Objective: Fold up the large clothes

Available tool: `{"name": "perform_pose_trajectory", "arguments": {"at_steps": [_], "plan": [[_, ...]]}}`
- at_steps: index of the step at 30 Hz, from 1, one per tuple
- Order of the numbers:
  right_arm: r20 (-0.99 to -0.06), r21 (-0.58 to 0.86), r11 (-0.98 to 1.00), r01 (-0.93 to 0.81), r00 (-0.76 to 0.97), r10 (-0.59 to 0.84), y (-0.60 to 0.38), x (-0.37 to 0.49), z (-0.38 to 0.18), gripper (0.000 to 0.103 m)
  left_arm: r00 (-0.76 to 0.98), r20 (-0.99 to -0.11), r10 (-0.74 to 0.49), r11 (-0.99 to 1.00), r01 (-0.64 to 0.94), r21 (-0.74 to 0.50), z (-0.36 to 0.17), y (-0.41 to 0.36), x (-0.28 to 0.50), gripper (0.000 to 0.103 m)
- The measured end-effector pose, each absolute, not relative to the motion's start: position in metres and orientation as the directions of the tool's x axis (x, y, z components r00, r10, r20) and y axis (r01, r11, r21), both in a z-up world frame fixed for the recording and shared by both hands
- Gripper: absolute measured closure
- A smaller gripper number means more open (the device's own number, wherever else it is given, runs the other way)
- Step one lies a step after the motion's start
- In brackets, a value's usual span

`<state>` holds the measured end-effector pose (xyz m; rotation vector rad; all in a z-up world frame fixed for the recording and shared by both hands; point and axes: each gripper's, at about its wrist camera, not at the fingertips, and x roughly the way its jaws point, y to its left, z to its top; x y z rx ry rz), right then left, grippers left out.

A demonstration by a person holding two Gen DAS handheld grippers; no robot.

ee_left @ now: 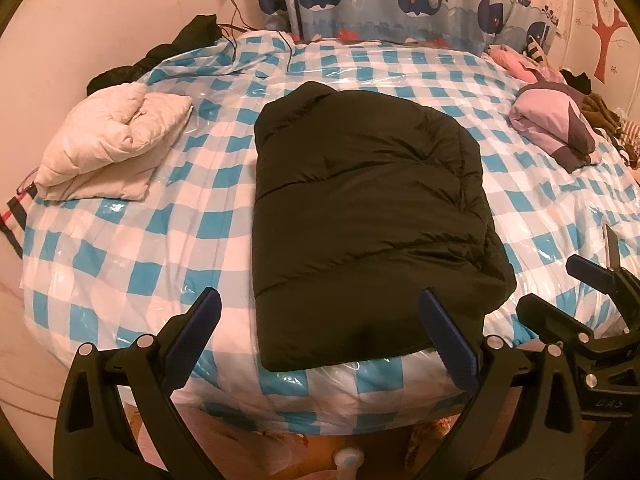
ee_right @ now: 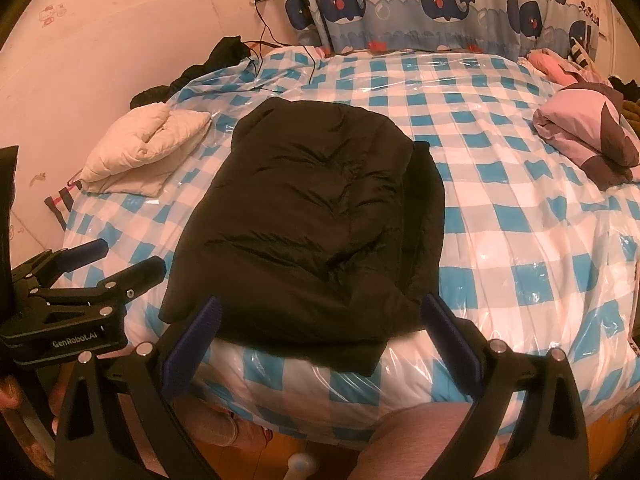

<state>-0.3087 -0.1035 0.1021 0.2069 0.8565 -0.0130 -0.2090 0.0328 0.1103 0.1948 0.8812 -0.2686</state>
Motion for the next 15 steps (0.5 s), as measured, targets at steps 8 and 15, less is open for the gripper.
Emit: {"name": "perform_pose_trajectory", "arguments": {"at_steps": [8,15], "plan": [[-0.752,0.177,0.98,0.094,0.655,0.073,-0.109,-0.305,0.103,0.007,0.606,-0.781,-0.151,0.949,0.31,0.057,0.11,0.032,-0.209,0.008],[-0.753,0.18,0.979,0.092,0.654,0.077,-0.115,-0.303,0.101,0.007,0.597,-0.786,-0.162,0.946,0.319,0.048,0.107,0.032,-0.206,0.008]]}}
